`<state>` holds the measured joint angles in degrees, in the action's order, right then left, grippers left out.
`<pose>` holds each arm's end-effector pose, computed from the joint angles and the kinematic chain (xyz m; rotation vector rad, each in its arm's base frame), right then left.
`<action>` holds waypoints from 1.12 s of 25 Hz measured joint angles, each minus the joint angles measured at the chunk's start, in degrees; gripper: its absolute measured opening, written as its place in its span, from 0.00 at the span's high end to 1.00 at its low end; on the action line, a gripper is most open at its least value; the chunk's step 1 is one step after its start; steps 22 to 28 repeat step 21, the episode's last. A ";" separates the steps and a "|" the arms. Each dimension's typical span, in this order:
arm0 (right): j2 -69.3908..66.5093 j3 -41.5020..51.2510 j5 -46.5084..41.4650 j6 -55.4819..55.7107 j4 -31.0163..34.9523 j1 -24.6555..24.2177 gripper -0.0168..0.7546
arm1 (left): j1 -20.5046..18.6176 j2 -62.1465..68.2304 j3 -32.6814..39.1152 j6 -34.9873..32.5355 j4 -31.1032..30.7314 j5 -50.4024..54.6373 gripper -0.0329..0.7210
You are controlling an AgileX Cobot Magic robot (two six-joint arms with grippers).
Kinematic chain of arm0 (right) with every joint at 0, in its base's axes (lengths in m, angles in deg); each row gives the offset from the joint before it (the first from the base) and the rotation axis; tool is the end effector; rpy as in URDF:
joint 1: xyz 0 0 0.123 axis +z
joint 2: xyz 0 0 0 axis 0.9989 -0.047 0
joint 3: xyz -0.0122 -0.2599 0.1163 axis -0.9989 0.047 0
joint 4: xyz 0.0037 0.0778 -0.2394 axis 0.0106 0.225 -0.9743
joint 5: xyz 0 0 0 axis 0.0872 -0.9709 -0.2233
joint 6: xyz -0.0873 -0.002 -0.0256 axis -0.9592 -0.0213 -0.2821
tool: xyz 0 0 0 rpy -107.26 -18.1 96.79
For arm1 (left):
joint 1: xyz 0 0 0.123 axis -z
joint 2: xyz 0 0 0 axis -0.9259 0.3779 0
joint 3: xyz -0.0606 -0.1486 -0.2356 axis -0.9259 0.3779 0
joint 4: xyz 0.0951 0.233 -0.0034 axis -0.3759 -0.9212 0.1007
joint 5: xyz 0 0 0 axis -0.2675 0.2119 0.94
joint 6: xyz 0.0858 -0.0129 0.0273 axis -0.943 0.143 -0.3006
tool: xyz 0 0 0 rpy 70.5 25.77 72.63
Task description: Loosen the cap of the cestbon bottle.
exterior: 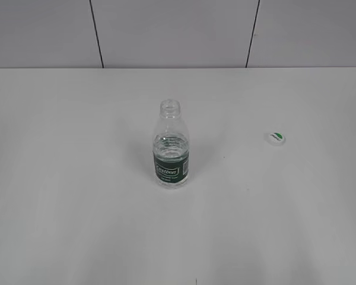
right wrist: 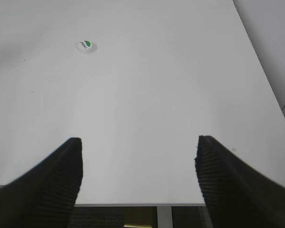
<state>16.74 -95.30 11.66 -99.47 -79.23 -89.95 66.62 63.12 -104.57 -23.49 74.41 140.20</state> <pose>-0.0097 0.0048 0.2785 -0.2252 2.0520 -0.1235 -0.0098 -0.0052 0.2843 0.0914 2.0145 0.0075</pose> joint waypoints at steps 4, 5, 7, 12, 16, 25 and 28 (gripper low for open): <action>0.00 0.00 0.12 0.00 -0.05 0.00 0.25 | 0.00 0.00 0.00 0.00 0.00 0.00 0.37; 0.00 0.00 0.18 0.05 -0.05 0.00 0.25 | 0.00 0.00 0.00 0.00 0.00 0.00 0.37; 0.00 0.00 0.21 0.05 -0.05 0.00 0.25 | 0.00 0.00 0.00 0.00 0.00 0.00 0.37; 0.00 0.00 0.31 0.05 -0.05 0.00 0.25 | 0.00 0.00 0.00 0.00 0.00 0.00 0.37; 0.00 0.00 0.31 0.05 -0.05 0.00 0.25 | 0.00 0.00 0.00 0.00 0.00 0.00 0.37; 0.00 0.00 0.35 0.05 -0.05 0.00 0.25 | 0.00 0.00 0.00 0.00 0.00 0.00 0.37; 0.00 0.00 0.35 0.05 -0.05 0.00 0.25 | 0.00 0.00 0.00 0.00 0.00 0.00 0.37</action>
